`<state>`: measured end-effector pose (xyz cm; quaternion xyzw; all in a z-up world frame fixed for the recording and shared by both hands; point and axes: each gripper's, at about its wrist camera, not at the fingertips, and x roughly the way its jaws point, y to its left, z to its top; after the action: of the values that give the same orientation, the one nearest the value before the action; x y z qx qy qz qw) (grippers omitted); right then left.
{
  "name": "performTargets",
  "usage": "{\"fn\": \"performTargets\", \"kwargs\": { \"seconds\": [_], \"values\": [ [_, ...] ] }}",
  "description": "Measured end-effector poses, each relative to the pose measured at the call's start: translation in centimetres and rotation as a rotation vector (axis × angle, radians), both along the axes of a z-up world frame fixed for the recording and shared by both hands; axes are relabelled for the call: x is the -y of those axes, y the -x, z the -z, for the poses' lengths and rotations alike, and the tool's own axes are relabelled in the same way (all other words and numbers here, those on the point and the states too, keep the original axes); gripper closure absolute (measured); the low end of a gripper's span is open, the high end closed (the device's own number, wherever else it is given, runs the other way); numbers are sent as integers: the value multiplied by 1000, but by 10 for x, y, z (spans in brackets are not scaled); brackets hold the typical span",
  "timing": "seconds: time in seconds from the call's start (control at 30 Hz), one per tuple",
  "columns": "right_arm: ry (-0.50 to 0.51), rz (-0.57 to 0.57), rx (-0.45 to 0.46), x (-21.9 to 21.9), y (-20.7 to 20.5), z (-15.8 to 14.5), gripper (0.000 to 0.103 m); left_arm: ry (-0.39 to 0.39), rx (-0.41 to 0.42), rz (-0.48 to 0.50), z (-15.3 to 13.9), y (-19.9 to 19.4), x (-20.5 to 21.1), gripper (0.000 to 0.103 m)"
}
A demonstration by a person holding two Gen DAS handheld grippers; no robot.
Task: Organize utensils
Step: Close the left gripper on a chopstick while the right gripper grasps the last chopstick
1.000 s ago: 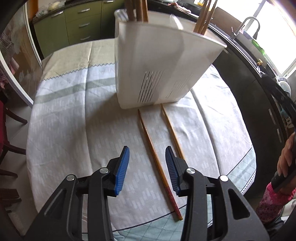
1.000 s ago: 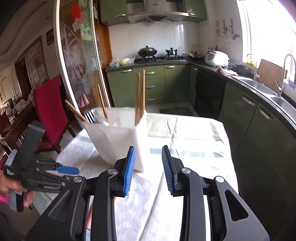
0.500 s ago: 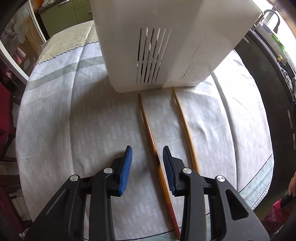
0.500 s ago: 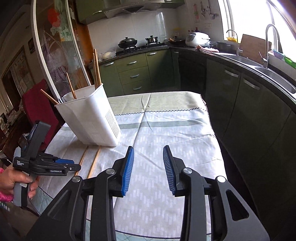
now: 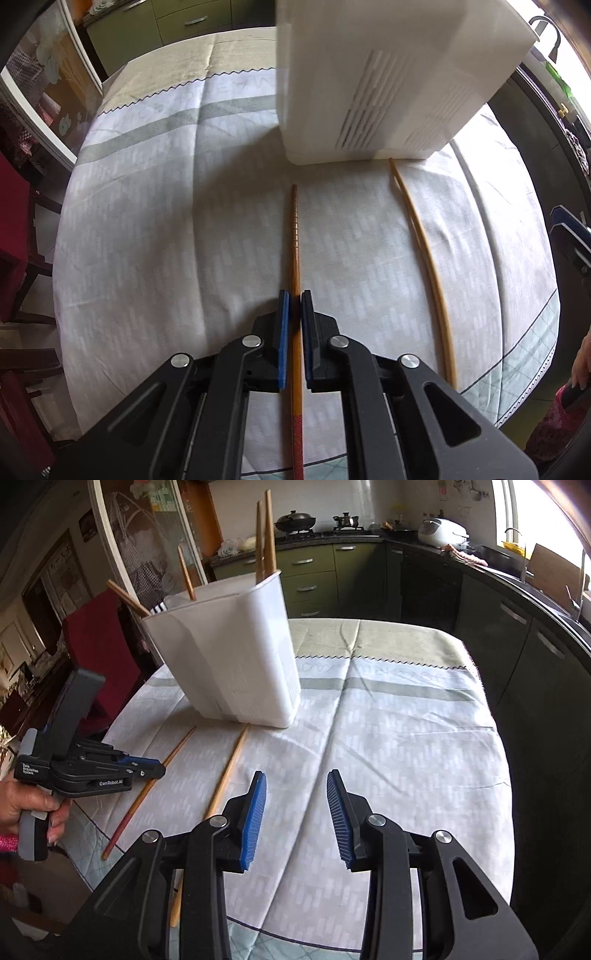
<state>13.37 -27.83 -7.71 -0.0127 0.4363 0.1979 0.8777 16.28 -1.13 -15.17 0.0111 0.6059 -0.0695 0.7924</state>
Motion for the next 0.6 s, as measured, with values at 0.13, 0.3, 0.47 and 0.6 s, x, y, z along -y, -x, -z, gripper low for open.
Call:
{"fn": "performTargets", "kwargs": {
  "seconds": [0.13,0.3,0.47,0.6],
  "values": [
    [42,-86,-59,-45,-3,26,68,18,1,-31,1,3,-17,96],
    [105,-144,-105,-94,-12,51,64,37,7,-34,2,5,-16,96],
    [171,-125,-126,-116,-23,63,63,42,9,-26,2,5,-9,96],
    [189,-125,-130,-122,-26,68,64,49,10,-22,-1,10,-30,96]
  ]
}}
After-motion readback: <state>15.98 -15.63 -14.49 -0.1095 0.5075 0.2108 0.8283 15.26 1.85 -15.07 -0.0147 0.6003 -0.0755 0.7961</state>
